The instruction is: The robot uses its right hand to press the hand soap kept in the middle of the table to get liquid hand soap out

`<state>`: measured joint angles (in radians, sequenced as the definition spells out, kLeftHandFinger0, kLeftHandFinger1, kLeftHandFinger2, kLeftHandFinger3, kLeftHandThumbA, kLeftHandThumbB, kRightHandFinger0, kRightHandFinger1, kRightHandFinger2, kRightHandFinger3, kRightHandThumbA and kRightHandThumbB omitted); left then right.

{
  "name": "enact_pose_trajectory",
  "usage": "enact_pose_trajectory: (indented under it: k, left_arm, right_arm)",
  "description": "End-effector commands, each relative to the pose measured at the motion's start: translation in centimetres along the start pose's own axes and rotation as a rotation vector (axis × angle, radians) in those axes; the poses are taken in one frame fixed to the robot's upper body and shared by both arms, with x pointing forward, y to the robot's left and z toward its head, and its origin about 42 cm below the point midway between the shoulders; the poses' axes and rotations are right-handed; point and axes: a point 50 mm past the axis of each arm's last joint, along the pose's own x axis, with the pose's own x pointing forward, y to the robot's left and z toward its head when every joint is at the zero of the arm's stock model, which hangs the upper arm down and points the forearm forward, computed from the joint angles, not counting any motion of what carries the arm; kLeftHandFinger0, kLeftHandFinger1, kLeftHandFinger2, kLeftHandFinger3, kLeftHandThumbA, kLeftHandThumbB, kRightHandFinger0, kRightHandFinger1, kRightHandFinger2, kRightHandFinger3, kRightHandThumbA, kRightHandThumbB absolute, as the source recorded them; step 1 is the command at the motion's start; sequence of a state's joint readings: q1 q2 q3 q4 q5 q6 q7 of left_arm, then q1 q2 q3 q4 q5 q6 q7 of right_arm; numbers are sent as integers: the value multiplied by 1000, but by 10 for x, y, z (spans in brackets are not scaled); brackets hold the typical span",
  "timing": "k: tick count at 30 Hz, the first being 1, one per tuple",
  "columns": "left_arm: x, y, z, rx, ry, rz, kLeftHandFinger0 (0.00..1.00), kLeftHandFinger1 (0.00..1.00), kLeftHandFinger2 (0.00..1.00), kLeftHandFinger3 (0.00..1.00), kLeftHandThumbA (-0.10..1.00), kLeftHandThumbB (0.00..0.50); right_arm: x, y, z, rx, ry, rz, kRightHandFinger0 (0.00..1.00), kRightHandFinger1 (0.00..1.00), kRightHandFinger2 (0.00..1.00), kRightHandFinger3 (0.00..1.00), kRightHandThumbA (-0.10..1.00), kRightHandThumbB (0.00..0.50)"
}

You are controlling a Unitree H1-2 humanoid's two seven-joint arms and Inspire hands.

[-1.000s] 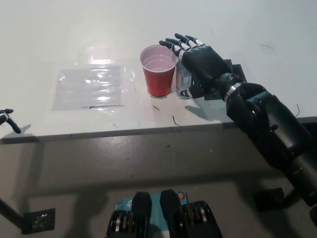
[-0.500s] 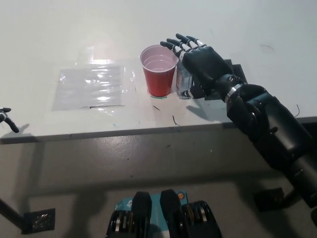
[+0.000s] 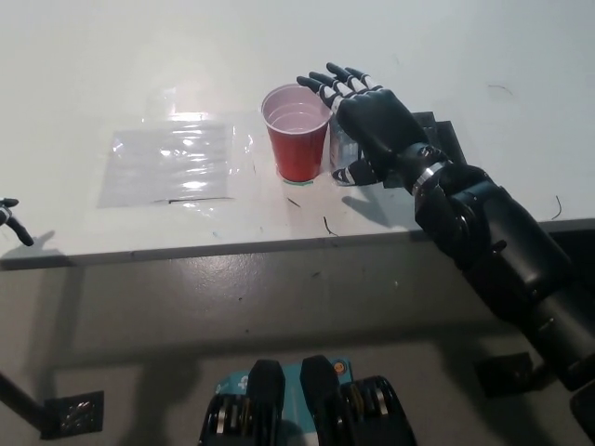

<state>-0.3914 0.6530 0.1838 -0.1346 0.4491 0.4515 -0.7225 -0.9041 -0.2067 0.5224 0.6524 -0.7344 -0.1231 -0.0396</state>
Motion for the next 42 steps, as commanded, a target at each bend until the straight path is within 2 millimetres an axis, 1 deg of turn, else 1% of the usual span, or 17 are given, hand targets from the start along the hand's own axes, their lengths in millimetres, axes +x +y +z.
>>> enact_pose_trajectory:
  k: [1,4,6,9,15,17,18,19,20,21,22,23,27,29,37,39,42]
  left_arm:
    - [-7,22,3,33,16,36,1000,1000,986,811,1000,153]
    - [-8,19,1,35,23,29,1000,1000,994,845,1000,151]
    - [-7,17,-1,31,29,24,1000,1000,994,844,1000,156]
    - [-9,15,-2,37,34,22,1000,1000,987,828,1000,167]
    - [-12,9,-8,27,45,7,1000,1000,973,807,1000,152]
    - [-14,7,-12,36,58,3,1000,1000,975,807,1000,160]
    - [-15,5,-13,39,60,4,1000,1000,966,795,1000,160]
    - [-16,3,-15,39,62,0,1000,1000,966,795,1000,159]
    - [-16,2,-16,43,67,-2,1000,1000,971,803,1000,151]
    - [-16,1,-17,44,71,-5,1000,1000,973,809,1000,153]
    - [-16,0,-18,39,77,-5,1000,1000,972,819,1000,162]
    - [-17,0,-19,37,80,-5,1000,1000,972,823,1000,165]
    - [-20,-5,-24,29,89,-17,1000,1000,976,782,1000,184]
    - [-22,-8,-26,30,94,-19,1000,1000,973,772,1000,180]
    - [-26,-13,-29,16,103,-26,1000,1000,994,792,1000,173]
    - [-26,-15,-30,38,116,-28,1000,1000,1000,833,1000,172]
    - [-26,-15,-30,37,117,-31,1000,1000,1000,825,1000,174]
  right_arm:
    - [-24,47,-20,12,87,189,1000,1000,1000,1000,1000,456]
    - [-13,25,-18,1,94,164,1000,1000,1000,1000,1000,436]
    - [-9,19,-19,-11,91,142,1000,1000,1000,1000,1000,454]
    - [-8,19,-20,-20,100,157,1000,1000,1000,1000,1000,457]
    - [-18,29,-21,-17,85,178,1000,1000,1000,1000,1000,456]
    - [-18,27,-19,-11,71,172,1000,1000,1000,1000,1000,437]
    - [-12,1,-15,-49,31,110,1000,1000,1000,1000,1000,429]
    - [-10,-4,-14,-59,25,97,1000,1000,1000,1000,1000,436]
    - [-3,-25,-10,-65,11,42,1000,1000,1000,1000,1000,428]
    - [-1,-32,-9,-67,6,21,1000,1000,1000,1000,1000,430]
    - [6,-55,-4,-66,2,-17,1000,1000,1000,1000,1000,461]
    - [8,-65,-2,-65,1,-33,1000,1000,1000,1000,1000,473]
    - [24,-128,19,-73,-53,-162,1000,1000,1000,1000,1000,474]
    - [31,-149,28,-86,-80,-210,1000,1000,1000,1000,1000,466]
    - [52,-202,58,-103,-132,-311,1000,1000,1000,1000,1000,488]
    - [54,-209,65,-103,-149,-346,1000,1000,1000,1000,1000,486]
    - [54,-217,68,-95,-157,-374,1000,1000,1000,1000,1000,491]
